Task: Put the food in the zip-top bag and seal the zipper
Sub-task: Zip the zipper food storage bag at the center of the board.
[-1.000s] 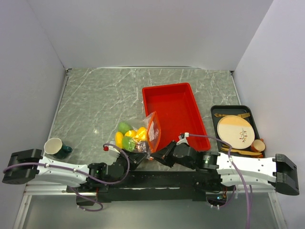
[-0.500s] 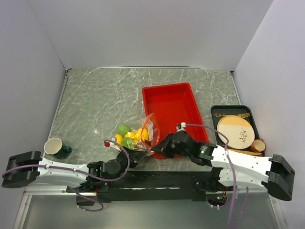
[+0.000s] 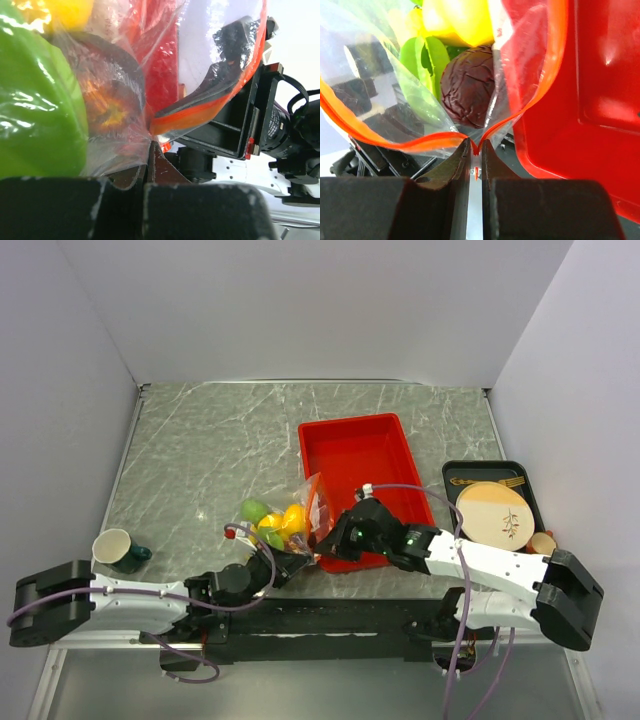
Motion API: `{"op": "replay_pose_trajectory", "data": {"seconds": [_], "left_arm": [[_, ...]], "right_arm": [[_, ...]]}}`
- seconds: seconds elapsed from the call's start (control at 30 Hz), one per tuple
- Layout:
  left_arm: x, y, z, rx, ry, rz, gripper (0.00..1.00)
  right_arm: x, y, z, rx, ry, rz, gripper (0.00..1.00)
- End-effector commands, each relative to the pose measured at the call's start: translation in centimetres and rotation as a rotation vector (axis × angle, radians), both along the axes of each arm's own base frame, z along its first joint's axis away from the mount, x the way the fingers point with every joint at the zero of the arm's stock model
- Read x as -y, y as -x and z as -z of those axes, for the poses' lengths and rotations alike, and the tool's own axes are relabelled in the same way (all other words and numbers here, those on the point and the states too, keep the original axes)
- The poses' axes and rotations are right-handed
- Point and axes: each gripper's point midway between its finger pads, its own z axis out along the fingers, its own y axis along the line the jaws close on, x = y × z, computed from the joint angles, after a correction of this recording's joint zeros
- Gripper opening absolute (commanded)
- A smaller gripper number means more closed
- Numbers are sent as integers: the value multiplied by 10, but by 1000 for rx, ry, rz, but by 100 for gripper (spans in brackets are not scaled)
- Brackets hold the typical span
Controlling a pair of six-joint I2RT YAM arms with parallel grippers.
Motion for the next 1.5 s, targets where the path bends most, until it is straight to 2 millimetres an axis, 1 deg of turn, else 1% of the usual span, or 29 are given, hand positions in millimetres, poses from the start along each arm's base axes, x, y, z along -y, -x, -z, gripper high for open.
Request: {"op": "replay_pose_trajectory", "data": {"seconds": [0.0,0.03,0.07,0.1,0.13,0.2,0.27,0.33,0.37,0.4,0.43,0.5,0.6,0.67,0.8,0.93,0.97,1.0,1.03,1.07,1.1,1.13,1.17,1.2,1.23,1.27,1.37,1.43,1.47], "left_arm": [[-3,29,12,-25,16,148,1],[-6,29,21,-38,-13,147,1],[-8,30,21,-36,-16,147,1],[-10,28,17,-28,1,142,1],[-13,28,23,-39,-23,144,1],[-18,25,21,-34,-7,132,1],[-23,23,27,-45,-26,118,1],[-28,17,24,-41,-11,95,1],[-30,17,29,-44,-33,102,1],[-32,13,25,-39,-27,91,1],[-33,12,29,-44,-39,91,1],[-36,12,34,-56,-50,105,1],[-37,13,40,-67,-61,120,1],[-36,14,39,-60,-65,136,1],[-33,14,42,-66,-81,154,1],[-31,5,32,-45,-53,115,1],[-31,2,31,-48,-54,100,1],[-29,0,23,-39,-46,91,1],[-30,-5,20,-24,-52,68,3],[-31,-7,20,-23,-68,62,10],[-27,-10,7,-2,-53,56,14],[-27,-12,5,15,-68,54,19],[-27,-14,4,24,-84,46,24],[-24,-16,-4,36,-85,44,25],[-24,-18,-6,53,-105,43,28],[-24,-19,-4,54,-129,40,36],[-20,-20,-16,88,-143,53,42],[-19,-18,-17,109,-167,75,45],[-17,-17,-21,124,-164,90,45]], "right_arm": [[-2,-35,-36,153,-33,50,0],[-1,-37,-37,158,-43,53,0],[1,-39,-37,153,-52,58,0],[3,-38,-34,150,-54,58,0],[4,-39,-33,147,-52,62,0],[6,-40,-31,146,-55,59,0],[4,-37,-34,146,-68,39,0],[1,-35,-34,146,-92,26,0],[1,-34,-34,141,-99,24,0],[2,-30,-28,129,-99,13,0],[1,-28,-26,124,-98,5,0],[-3,-30,-32,152,-117,-12,0],[-6,-31,-33,167,-94,-47,0],[-7,-32,-33,177,-73,-62,0],[-9,-30,-34,176,-106,-65,0],[-11,-20,-30,122,-164,-31,0],[-7,-16,-28,123,-161,3,0],[-7,-12,-27,116,-168,22,0],[-5,-10,-27,95,-188,64,0],[-2,-4,-25,100,-190,100,0],[-1,-3,-24,96,-209,131,0],[-1,-2,-27,71,-249,168,0],[2,3,-20,50,-257,192,0],[1,2,-24,58,-296,224,0],[0,2,-26,41,-330,247,0],[1,1,-22,26,-336,272,0],[1,-4,-21,-15,-373,353,0],[0,-7,-26,-8,-399,383,0],[-2,-10,-28,-2,-405,391,0]]}}
